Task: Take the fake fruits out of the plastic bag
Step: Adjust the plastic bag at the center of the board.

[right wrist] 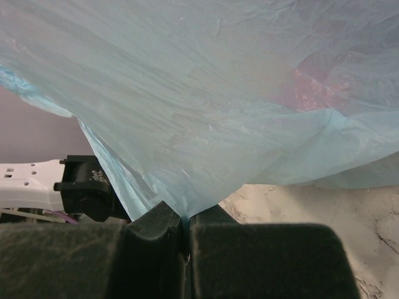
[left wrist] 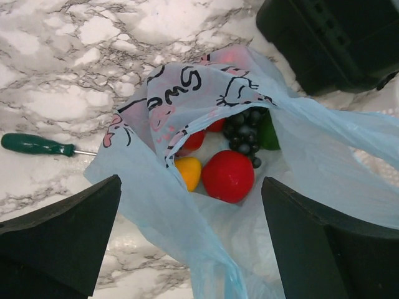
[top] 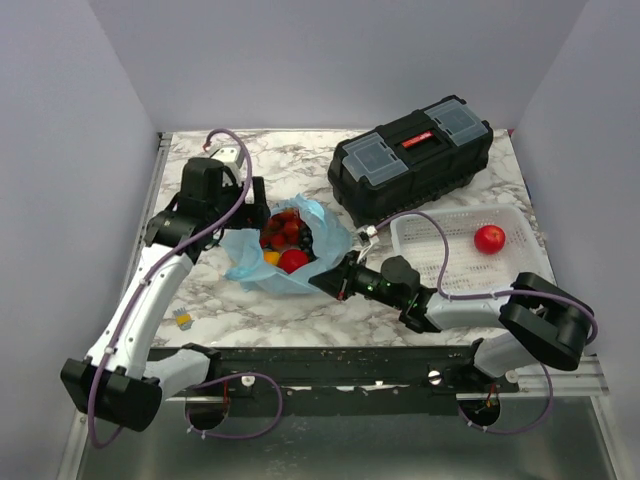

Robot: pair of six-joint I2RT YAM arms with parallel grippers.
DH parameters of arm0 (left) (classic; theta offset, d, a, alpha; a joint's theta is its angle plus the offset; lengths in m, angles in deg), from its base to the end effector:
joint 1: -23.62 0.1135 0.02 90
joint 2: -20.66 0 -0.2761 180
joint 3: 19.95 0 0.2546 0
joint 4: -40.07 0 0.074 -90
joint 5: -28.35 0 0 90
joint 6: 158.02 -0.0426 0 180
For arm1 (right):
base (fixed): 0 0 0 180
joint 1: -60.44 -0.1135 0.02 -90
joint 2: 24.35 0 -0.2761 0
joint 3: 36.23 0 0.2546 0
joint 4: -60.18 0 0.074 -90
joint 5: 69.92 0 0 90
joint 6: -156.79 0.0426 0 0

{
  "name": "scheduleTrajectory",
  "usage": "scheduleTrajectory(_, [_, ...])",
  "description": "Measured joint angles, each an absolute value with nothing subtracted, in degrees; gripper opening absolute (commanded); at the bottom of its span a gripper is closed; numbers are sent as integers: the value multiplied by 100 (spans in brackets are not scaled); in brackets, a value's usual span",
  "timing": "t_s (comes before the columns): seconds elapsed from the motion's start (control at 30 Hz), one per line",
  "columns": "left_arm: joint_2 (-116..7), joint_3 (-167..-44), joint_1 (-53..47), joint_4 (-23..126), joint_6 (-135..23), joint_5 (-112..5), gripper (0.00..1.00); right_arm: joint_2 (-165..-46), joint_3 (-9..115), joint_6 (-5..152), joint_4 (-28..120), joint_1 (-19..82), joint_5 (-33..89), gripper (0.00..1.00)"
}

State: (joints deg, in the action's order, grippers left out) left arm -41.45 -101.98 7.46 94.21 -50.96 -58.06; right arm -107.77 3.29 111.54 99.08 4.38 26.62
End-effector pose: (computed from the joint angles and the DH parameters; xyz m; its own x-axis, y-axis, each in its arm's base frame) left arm 0.2169 -0.0656 0.3787 -0.6125 -0.1274 -0.7802 0.1546 0.9486 -0.2762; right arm 0.1566 0.2414 0.2011 -0.6594 0.2729 -0.7005 -0.5961 0.3780 0.7084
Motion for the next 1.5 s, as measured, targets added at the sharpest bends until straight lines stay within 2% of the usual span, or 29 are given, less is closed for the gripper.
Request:
scheduleTrajectory(0.2, [-4805, -10141, 155, 9093, -6084, -6324, 98, -10654, 329, 11121, 9862, 438, 2544, 7])
scheduleTrajectory(0.43, [-5303, -9449, -603, 8016, -7316, -7331, 93, -10652, 329, 11121, 9820, 438, 2540, 7])
scheduleTrajectory(0.47, [-5459, -9451, -603, 7845, -7476, -7419, 88, -10652, 329, 11121, 9820, 438, 2540, 7])
scheduleTrajectory(0.53, [-5699, -9479, -601, 7603, -7636, -7500, 69, -10643, 329, 11121, 9812, 438, 2540, 7])
scheduleTrajectory(0.63, [-6221, -9866, -592, 7531, -7760, -7725, 32, -10591, 329, 11121, 9768, 438, 2538, 7])
scheduleTrajectory(0.7, [-6613, -10371, -592, 7598, -7745, -7956, 1, -10523, 327, 11119, 9733, 438, 2525, 6])
scheduleTrajectory(0.87, [-7157, -11569, -583, 7970, -7714, -8210, 0, -10254, 285, 11032, 9556, 438, 2439, 6])
scheduleTrajectory(1.0, [-7039, -12012, -562, 8355, -7590, -8118, 0, -10010, 268, 10870, 9143, 438, 2190, 7])
scheduleTrajectory(1.27, [-5939, -11816, -155, 9050, -6866, -6494, 0, -9953, 458, 10400, 7993, 441, 1668, 16])
scheduleTrajectory(1.33, [-5660, -11656, -11, 9118, -6685, -6083, 0, -9983, 491, 10332, 7882, 441, 1648, 25])
scheduleTrajectory(1.5, [-5144, -11110, 182, 9100, -6337, -5469, 0, -10180, 720, 10262, 7386, 441, 1602, 56])
